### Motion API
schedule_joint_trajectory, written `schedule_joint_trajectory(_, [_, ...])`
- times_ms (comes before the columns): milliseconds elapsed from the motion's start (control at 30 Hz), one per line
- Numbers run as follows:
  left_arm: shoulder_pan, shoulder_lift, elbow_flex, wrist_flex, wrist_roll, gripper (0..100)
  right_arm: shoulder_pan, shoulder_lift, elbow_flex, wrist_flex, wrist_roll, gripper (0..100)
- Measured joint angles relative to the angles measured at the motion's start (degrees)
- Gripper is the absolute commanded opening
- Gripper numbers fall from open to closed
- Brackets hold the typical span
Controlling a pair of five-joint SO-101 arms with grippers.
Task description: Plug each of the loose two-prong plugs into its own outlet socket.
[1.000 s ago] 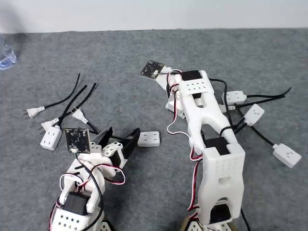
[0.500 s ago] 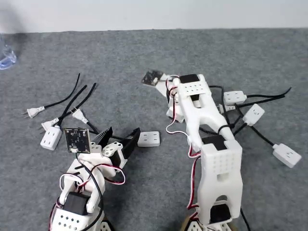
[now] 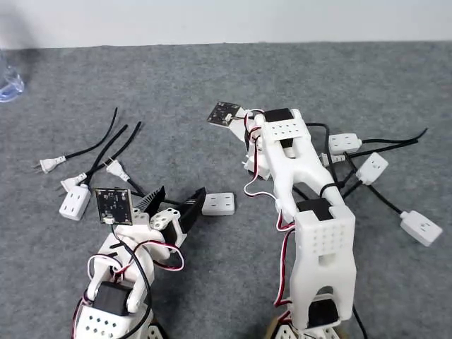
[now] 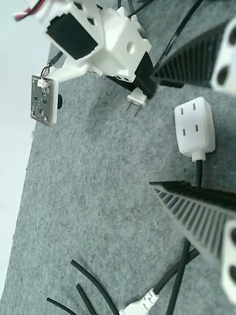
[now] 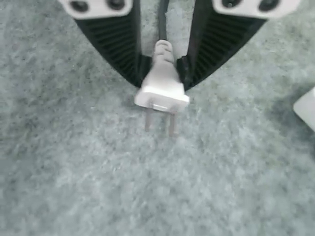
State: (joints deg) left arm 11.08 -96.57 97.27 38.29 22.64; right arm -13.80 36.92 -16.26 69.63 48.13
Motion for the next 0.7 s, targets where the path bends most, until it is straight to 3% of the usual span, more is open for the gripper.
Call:
schedule_joint_trajectory(167, [0.0,0.0,0.0,0.0,0.0,29,0.1,0.0,0.0,1.1,2.4,0.9])
schedule_joint_trajectory(567, [0.0,0.0,0.0,0.0,0.0,29,3.0,0.0,-0.1,20.3,17.8,0.9])
schedule_joint_trajectory(700, [0.0,0.0,0.0,0.0,0.0,29,4.9,0.0,-0.1,22.9,19.2,1.0])
